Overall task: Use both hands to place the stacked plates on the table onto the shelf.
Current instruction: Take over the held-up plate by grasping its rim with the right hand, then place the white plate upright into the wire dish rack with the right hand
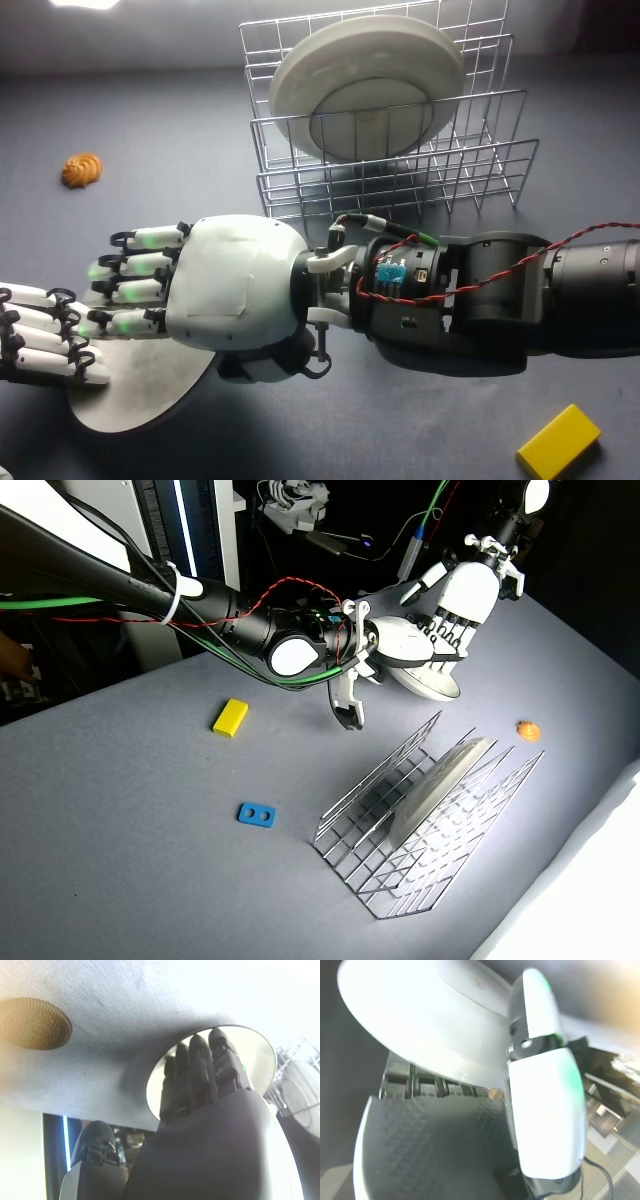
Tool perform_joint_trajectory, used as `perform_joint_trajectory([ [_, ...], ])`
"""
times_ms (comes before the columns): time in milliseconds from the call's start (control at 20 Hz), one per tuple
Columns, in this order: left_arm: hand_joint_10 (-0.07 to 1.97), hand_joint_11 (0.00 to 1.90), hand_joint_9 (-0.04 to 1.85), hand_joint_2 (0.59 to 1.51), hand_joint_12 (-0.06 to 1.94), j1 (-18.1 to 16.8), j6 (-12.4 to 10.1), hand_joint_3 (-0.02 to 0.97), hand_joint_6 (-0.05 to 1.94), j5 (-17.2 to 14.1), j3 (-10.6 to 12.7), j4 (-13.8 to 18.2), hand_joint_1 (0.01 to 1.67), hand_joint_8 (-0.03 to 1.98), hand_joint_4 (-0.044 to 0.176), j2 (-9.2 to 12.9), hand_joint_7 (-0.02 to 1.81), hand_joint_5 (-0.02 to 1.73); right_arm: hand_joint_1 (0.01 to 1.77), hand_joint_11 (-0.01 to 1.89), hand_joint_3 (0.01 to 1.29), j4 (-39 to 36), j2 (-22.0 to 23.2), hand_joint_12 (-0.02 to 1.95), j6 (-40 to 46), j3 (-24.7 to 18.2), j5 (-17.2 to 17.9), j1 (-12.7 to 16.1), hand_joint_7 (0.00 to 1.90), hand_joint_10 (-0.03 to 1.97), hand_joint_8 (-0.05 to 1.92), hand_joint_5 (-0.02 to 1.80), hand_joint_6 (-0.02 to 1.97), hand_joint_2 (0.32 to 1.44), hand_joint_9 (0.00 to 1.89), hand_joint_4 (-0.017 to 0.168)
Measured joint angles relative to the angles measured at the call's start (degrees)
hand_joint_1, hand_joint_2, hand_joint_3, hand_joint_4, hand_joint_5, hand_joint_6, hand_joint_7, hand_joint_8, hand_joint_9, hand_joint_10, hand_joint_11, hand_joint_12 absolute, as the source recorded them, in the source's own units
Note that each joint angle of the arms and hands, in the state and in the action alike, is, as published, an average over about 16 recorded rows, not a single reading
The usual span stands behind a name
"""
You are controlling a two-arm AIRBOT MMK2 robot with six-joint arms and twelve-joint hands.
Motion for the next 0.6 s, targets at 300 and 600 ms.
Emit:
perform_joint_trajectory([
  [300, -0.01, 0.10, 0.24, 1.162, 0.16, 0.0, 0.0, 0.011, -0.02, -0.1, 0.0, -0.3, 0.02, -0.01, -0.009, 0.0, 0.26, 0.25, 1.11, 0.23, 0.01, -0.1, -0.5, 1.17, -0.6, 0.4, 1.0, -0.2, 0.53, 0.51, 0.26, 0.49, 0.39, 1.07, 0.45, 0.007],
  [600, 0.00, 0.12, 0.25, 1.160, 0.18, -1.3, 0.0, 0.012, -0.01, -0.4, 0.0, -1.8, 0.02, 0.00, -0.005, 0.3, 0.27, 0.27, 1.12, 0.43, 0.01, -0.6, -0.2, 1.60, -0.8, 0.3, 2.3, -0.1, 0.77, 0.90, 0.65, 0.67, 0.78, 1.07, 0.70, 0.013],
])
